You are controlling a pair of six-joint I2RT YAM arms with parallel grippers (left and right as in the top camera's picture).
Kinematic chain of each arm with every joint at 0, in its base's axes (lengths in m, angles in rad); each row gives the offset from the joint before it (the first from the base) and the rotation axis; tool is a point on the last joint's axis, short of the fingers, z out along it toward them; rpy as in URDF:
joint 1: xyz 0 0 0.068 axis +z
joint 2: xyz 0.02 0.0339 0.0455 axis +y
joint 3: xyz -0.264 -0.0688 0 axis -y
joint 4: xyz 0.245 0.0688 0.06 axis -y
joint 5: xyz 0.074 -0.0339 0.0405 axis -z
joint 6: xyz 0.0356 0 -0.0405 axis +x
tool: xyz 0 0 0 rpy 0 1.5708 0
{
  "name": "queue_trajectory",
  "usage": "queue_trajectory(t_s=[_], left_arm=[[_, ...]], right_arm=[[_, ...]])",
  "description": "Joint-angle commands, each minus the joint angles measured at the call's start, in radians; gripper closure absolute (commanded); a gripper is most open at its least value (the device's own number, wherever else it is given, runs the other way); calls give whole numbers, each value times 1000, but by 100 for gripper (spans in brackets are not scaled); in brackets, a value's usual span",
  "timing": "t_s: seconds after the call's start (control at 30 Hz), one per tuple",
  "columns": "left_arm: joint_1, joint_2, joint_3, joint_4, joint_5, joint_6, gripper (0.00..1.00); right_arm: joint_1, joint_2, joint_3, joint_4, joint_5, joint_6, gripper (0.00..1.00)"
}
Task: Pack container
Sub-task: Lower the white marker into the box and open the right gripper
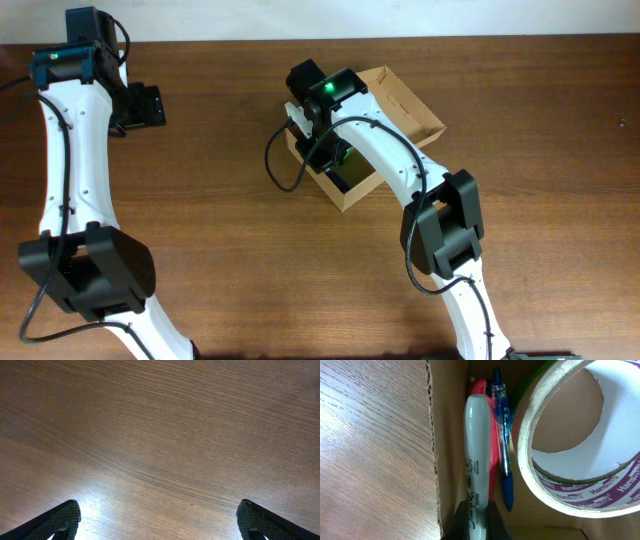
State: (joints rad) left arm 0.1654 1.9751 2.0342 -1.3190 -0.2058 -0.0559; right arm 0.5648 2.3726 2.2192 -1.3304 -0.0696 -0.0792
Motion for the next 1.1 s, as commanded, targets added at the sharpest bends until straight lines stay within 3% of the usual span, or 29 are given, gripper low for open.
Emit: queue_trajectory(t_s=[0.0, 0.27, 0.57, 0.87, 1.07], left_arm=[[8, 11, -3, 2, 7, 4, 0], [8, 11, -3, 2, 7, 4, 0], [8, 11, -3, 2, 7, 4, 0], [8, 11, -3, 2, 7, 4, 0], [8, 11, -3, 127, 61, -3, 0]], right_arm=[[7, 9, -11, 3, -10, -2, 94], [7, 9, -11, 2, -9, -2, 80], [2, -33, -8, -66, 28, -18, 73], [-68, -389, -8, -96, 187, -17, 69], [-274, -660, -9, -100, 193, 39, 69]])
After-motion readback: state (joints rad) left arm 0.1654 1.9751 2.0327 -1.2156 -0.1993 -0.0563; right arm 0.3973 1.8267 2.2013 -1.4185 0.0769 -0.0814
